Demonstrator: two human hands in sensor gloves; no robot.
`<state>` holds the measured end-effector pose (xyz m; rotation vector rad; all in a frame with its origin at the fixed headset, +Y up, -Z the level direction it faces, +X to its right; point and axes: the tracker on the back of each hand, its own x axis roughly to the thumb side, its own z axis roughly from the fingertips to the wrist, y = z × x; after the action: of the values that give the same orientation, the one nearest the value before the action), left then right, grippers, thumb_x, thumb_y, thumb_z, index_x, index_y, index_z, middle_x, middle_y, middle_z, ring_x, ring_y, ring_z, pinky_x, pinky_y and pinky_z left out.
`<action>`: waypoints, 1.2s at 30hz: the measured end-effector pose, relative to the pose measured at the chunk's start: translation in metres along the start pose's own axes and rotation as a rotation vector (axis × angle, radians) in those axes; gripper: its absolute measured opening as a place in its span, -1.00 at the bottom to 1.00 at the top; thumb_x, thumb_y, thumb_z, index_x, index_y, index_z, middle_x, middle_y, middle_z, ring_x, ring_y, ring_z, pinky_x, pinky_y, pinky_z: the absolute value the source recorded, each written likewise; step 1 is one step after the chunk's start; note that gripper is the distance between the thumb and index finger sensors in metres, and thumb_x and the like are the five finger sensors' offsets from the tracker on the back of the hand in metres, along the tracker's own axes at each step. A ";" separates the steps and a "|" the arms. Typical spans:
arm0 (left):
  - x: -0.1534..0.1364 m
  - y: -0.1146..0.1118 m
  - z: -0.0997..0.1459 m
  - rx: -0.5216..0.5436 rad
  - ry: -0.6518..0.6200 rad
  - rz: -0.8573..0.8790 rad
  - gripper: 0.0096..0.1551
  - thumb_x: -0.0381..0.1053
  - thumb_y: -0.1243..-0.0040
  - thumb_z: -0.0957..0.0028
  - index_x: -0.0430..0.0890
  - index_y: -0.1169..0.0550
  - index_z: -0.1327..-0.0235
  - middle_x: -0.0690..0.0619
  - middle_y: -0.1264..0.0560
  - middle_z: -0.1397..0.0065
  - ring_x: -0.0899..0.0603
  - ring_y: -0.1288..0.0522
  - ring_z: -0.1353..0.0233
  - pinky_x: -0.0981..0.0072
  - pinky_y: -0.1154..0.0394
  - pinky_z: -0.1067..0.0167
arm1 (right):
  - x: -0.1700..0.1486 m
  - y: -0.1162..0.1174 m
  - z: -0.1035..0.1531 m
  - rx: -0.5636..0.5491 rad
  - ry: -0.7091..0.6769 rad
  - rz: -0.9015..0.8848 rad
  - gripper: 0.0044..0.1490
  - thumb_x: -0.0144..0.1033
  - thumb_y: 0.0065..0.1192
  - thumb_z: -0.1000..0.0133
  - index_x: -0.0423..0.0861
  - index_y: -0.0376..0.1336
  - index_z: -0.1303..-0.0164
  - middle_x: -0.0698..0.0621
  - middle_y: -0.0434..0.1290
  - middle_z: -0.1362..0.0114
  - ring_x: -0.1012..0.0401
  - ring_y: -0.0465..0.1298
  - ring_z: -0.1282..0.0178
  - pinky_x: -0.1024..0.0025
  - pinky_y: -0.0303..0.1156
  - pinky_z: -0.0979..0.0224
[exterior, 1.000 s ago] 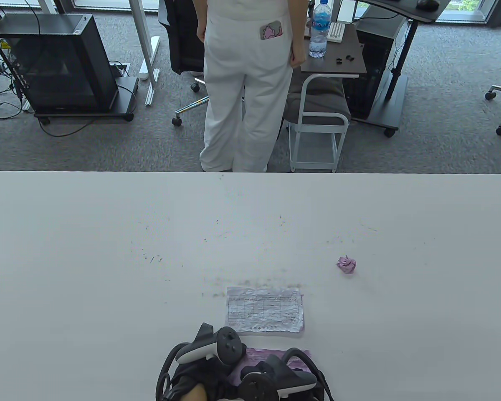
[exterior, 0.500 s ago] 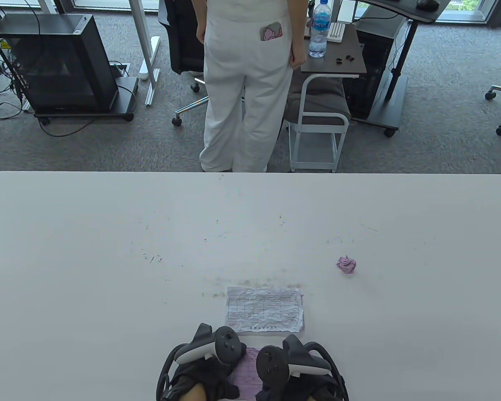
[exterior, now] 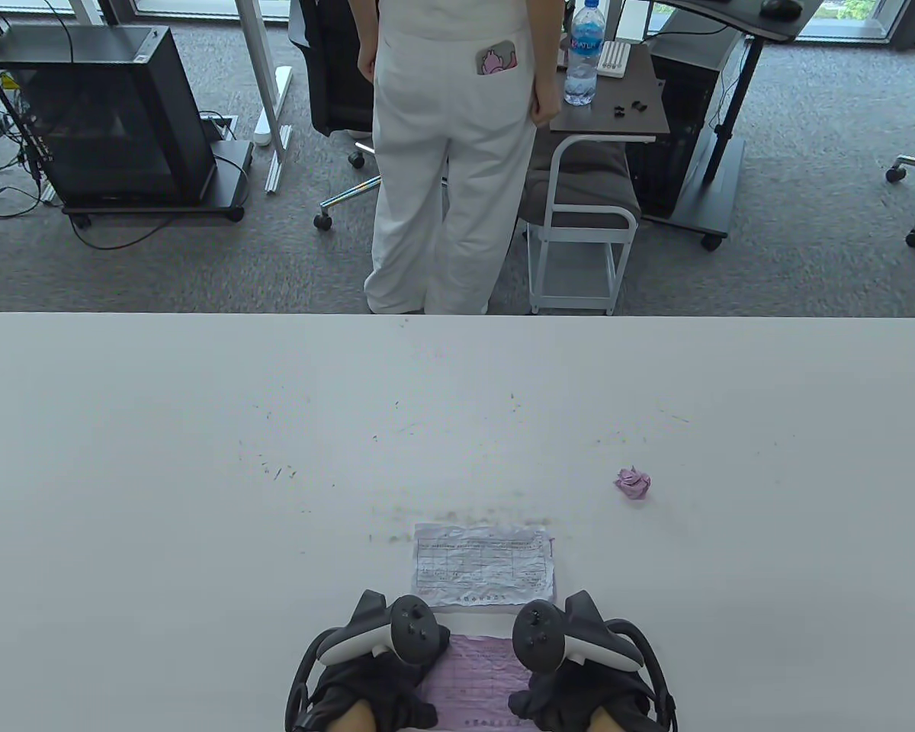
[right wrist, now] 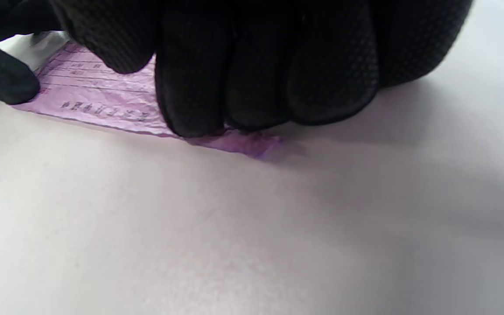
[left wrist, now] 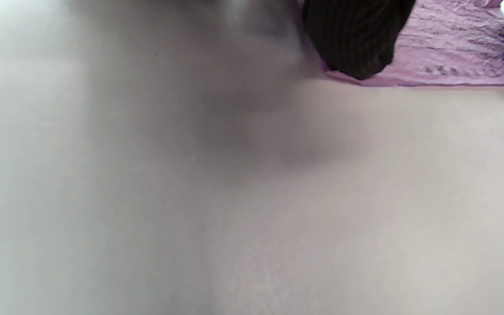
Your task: Flatten crumpled invoices and stack
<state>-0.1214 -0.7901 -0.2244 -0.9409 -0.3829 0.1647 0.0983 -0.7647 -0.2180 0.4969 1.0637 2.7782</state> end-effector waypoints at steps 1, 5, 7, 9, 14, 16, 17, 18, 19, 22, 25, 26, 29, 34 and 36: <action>0.000 0.000 0.000 0.000 -0.001 0.000 0.04 0.09 -0.24 -0.18 0.13 0.23 -0.52 -0.13 0.57 -0.45 -0.55 0.59 -0.38 -0.45 0.28 -0.26 | -0.001 0.000 0.000 0.000 0.008 -0.002 -0.55 0.10 0.16 -0.23 -0.02 0.51 0.16 -0.07 0.61 -0.01 0.01 0.59 0.04 -0.13 0.46 -0.17; 0.000 0.000 0.000 -0.004 0.002 -0.001 0.04 0.09 -0.24 -0.18 0.14 0.24 -0.51 -0.12 0.57 -0.44 -0.55 0.59 -0.38 -0.45 0.28 -0.26 | 0.001 -0.012 0.009 -0.146 0.000 0.041 -0.53 0.11 0.17 -0.21 -0.05 0.51 0.18 -0.10 0.63 0.05 0.02 0.60 0.11 -0.13 0.50 -0.13; 0.000 0.000 0.000 -0.005 0.002 -0.001 0.04 0.09 -0.24 -0.18 0.14 0.24 -0.51 -0.12 0.57 -0.44 -0.55 0.59 -0.38 -0.45 0.28 -0.26 | 0.008 -0.020 0.018 -0.329 -0.048 0.093 -0.52 0.12 0.17 -0.20 -0.05 0.51 0.16 -0.10 0.62 0.04 0.02 0.60 0.11 -0.13 0.51 -0.12; 0.000 0.000 0.000 -0.005 0.003 -0.001 0.04 0.09 -0.24 -0.18 0.14 0.24 -0.51 -0.13 0.58 -0.44 -0.55 0.59 -0.38 -0.45 0.28 -0.26 | 0.022 -0.023 0.025 -0.513 -0.160 0.169 -0.52 0.12 0.17 -0.18 -0.05 0.50 0.12 -0.11 0.61 -0.01 0.02 0.60 0.07 -0.14 0.52 -0.12; 0.000 0.000 0.000 -0.007 0.004 -0.003 0.04 0.09 -0.24 -0.18 0.14 0.24 -0.51 -0.12 0.58 -0.44 -0.55 0.59 -0.38 -0.45 0.28 -0.26 | 0.056 -0.008 0.015 -0.534 -0.302 0.379 -0.49 0.04 0.16 -0.18 -0.08 0.39 -0.11 -0.13 0.47 -0.27 -0.05 0.49 -0.17 -0.14 0.48 -0.20; 0.000 0.000 0.000 -0.007 0.004 -0.003 0.04 0.09 -0.24 -0.18 0.14 0.24 -0.51 -0.12 0.57 -0.44 -0.55 0.59 -0.38 -0.45 0.28 -0.26 | 0.067 0.002 0.009 -0.452 -0.343 0.455 -0.46 0.05 0.14 -0.19 -0.06 0.33 -0.21 -0.11 0.39 -0.37 -0.05 0.46 -0.26 -0.10 0.47 -0.24; 0.000 0.000 0.000 -0.007 0.003 -0.002 0.04 0.09 -0.24 -0.18 0.14 0.24 -0.51 -0.13 0.58 -0.44 -0.55 0.59 -0.38 -0.45 0.28 -0.26 | 0.070 0.007 0.006 -0.417 -0.365 0.464 -0.44 0.05 0.13 -0.19 -0.06 0.30 -0.26 -0.11 0.35 -0.42 -0.06 0.43 -0.31 -0.09 0.47 -0.26; 0.000 0.000 0.000 -0.007 0.003 -0.002 0.04 0.09 -0.24 -0.18 0.13 0.24 -0.51 -0.13 0.58 -0.44 -0.55 0.59 -0.38 -0.45 0.28 -0.26 | 0.072 0.010 0.004 -0.389 -0.376 0.461 -0.40 0.05 0.12 -0.19 -0.07 0.24 -0.33 -0.13 0.28 -0.49 -0.07 0.40 -0.37 -0.07 0.46 -0.28; 0.000 0.000 0.000 -0.007 0.003 -0.003 0.04 0.09 -0.24 -0.18 0.13 0.24 -0.51 -0.13 0.57 -0.44 -0.56 0.59 -0.38 -0.45 0.28 -0.26 | 0.073 0.014 0.001 -0.332 -0.381 0.441 -0.34 0.05 0.11 -0.20 -0.08 0.16 -0.41 -0.16 0.19 -0.56 -0.08 0.36 -0.42 -0.08 0.44 -0.30; 0.001 0.000 0.000 -0.007 0.004 -0.005 0.04 0.09 -0.24 -0.18 0.13 0.25 -0.51 -0.13 0.58 -0.44 -0.56 0.59 -0.38 -0.45 0.28 -0.26 | 0.067 0.022 -0.007 -0.173 -0.346 0.362 -0.18 0.07 0.08 -0.22 -0.08 -0.06 -0.56 -0.22 -0.06 -0.68 -0.13 0.12 -0.55 -0.14 0.33 -0.37; 0.001 0.000 0.000 -0.009 0.005 -0.003 0.05 0.08 -0.24 -0.18 0.13 0.25 -0.51 -0.13 0.58 -0.44 -0.56 0.59 -0.38 -0.46 0.28 -0.26 | 0.064 0.020 -0.008 -0.181 -0.339 0.339 -0.16 0.12 0.07 -0.22 -0.05 -0.07 -0.57 -0.21 -0.10 -0.68 -0.11 0.08 -0.56 -0.15 0.31 -0.35; 0.001 0.000 0.000 -0.010 0.005 -0.004 0.04 0.08 -0.24 -0.18 0.13 0.25 -0.51 -0.13 0.58 -0.44 -0.56 0.59 -0.38 -0.46 0.28 -0.26 | 0.064 0.021 -0.009 -0.171 -0.319 0.333 -0.16 0.12 0.08 -0.22 -0.04 -0.08 -0.57 -0.21 -0.11 -0.68 -0.10 0.07 -0.56 -0.16 0.30 -0.34; 0.001 -0.001 0.000 -0.009 0.005 -0.002 0.04 0.09 -0.23 -0.18 0.13 0.25 -0.51 -0.13 0.58 -0.44 -0.55 0.59 -0.38 -0.45 0.28 -0.26 | 0.066 0.020 -0.010 -0.163 -0.286 0.339 -0.17 0.12 0.07 -0.22 -0.04 -0.08 -0.56 -0.20 -0.12 -0.67 -0.09 0.07 -0.56 -0.19 0.32 -0.32; 0.001 -0.001 0.000 -0.008 0.008 -0.001 0.04 0.09 -0.23 -0.18 0.14 0.25 -0.51 -0.12 0.58 -0.44 -0.55 0.59 -0.38 -0.45 0.28 -0.26 | 0.056 0.015 -0.010 -0.160 -0.160 0.341 -0.15 0.12 0.08 -0.23 -0.06 -0.10 -0.57 -0.21 -0.09 -0.65 -0.10 0.10 -0.52 -0.19 0.40 -0.26; 0.001 -0.001 0.000 -0.008 0.008 0.000 0.04 0.09 -0.23 -0.19 0.13 0.25 -0.51 -0.12 0.58 -0.44 -0.55 0.59 -0.38 -0.45 0.28 -0.26 | 0.053 0.012 -0.009 -0.170 -0.119 0.356 -0.15 0.11 0.09 -0.23 -0.10 -0.07 -0.56 -0.23 -0.04 -0.64 -0.12 0.16 -0.50 -0.18 0.44 -0.23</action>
<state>-0.1200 -0.7903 -0.2237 -0.9496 -0.3761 0.1596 0.0452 -0.7670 -0.2024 0.8924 0.7679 3.0554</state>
